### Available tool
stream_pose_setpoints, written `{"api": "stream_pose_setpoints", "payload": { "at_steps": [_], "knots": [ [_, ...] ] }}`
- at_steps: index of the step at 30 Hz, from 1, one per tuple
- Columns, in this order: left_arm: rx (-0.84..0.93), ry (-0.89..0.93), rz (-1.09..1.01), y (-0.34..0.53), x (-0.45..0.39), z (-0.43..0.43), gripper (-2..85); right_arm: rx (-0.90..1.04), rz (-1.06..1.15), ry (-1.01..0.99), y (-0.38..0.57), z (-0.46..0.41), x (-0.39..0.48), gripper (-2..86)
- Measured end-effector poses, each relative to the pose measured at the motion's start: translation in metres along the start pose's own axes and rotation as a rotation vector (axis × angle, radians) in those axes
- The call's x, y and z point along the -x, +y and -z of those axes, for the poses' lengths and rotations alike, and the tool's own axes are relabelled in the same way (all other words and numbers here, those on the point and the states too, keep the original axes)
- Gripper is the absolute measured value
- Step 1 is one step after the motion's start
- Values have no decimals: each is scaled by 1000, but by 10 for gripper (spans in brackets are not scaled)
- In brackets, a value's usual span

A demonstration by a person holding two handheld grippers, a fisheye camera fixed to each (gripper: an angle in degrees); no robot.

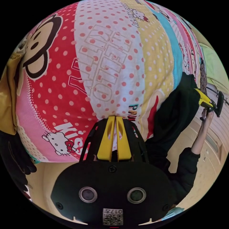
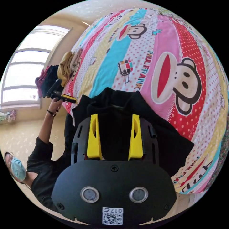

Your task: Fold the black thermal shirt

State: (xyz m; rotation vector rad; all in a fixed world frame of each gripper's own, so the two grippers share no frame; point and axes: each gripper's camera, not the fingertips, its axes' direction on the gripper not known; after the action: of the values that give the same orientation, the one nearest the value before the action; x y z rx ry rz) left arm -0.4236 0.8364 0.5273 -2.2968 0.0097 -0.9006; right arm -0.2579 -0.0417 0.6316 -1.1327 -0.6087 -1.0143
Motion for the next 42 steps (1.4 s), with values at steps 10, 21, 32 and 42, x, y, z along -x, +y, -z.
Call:
{"api": "stream_pose_setpoints", "payload": {
  "at_steps": [10,21,32,42],
  "knots": [
    [-177,74,14,68,62,-62,-8,-117,-29,2,141,23,75,82],
    [-628,869,-273,184,111,-101,31,-198,52,-397,219,63,54,117],
    [-317,456,-240,149,38,-200,177,-362,0,35,131,172,72,169],
    [-435,423,-249,220,66,-273,45,-32,-264,278,131,116,25,125]
  ]
}}
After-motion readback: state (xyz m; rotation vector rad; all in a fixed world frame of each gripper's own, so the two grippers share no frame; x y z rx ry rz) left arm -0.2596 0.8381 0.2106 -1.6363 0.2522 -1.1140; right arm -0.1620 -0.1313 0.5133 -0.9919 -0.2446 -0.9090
